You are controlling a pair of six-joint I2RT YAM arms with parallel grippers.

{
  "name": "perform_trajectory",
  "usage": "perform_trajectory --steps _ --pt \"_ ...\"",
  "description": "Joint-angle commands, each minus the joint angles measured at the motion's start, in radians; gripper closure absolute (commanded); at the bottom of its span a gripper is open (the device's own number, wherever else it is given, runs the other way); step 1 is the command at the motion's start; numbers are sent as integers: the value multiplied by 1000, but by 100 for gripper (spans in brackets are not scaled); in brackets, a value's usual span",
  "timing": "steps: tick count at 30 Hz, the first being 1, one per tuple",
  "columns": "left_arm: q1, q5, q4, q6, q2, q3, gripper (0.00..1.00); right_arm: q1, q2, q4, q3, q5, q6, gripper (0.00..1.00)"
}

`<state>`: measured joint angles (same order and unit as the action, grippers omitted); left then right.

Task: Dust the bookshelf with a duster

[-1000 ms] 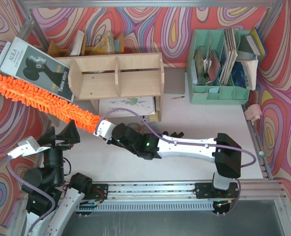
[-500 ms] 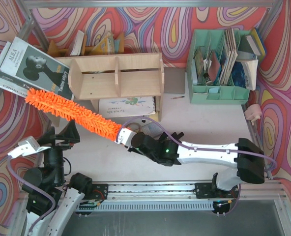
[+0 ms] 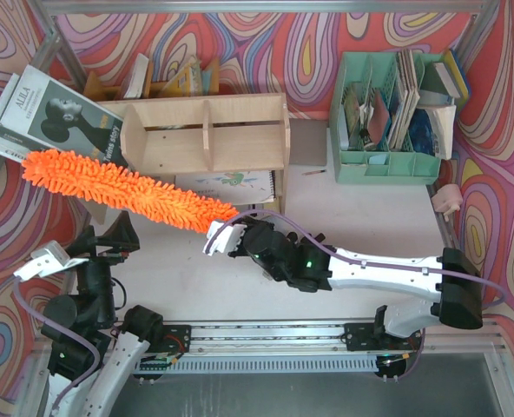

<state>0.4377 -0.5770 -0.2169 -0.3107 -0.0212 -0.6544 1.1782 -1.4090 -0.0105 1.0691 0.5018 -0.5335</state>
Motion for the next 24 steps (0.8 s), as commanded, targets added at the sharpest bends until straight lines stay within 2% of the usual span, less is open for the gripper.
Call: perform_trajectory --steps 1,5,8,15,18,24 --pt "-8 21 29 -1 16 5 1 -19 -2 -232 44 112 -222 100" --pt "-11 47 31 -4 17 4 2 -80 26 -344 36 46 -347 100" --pt "-10 39 18 -1 15 -4 1 -116 13 -348 97 -14 -432 100" --pt "-10 16 -3 -5 17 -14 2 -130 -39 -452 166 -123 -640 100" --pt "-11 18 -3 -5 16 -12 1 -135 -48 -485 181 -147 -687 100" --pt "-10 42 1 -7 16 -12 2 -145 -73 -447 248 -192 -711 100"
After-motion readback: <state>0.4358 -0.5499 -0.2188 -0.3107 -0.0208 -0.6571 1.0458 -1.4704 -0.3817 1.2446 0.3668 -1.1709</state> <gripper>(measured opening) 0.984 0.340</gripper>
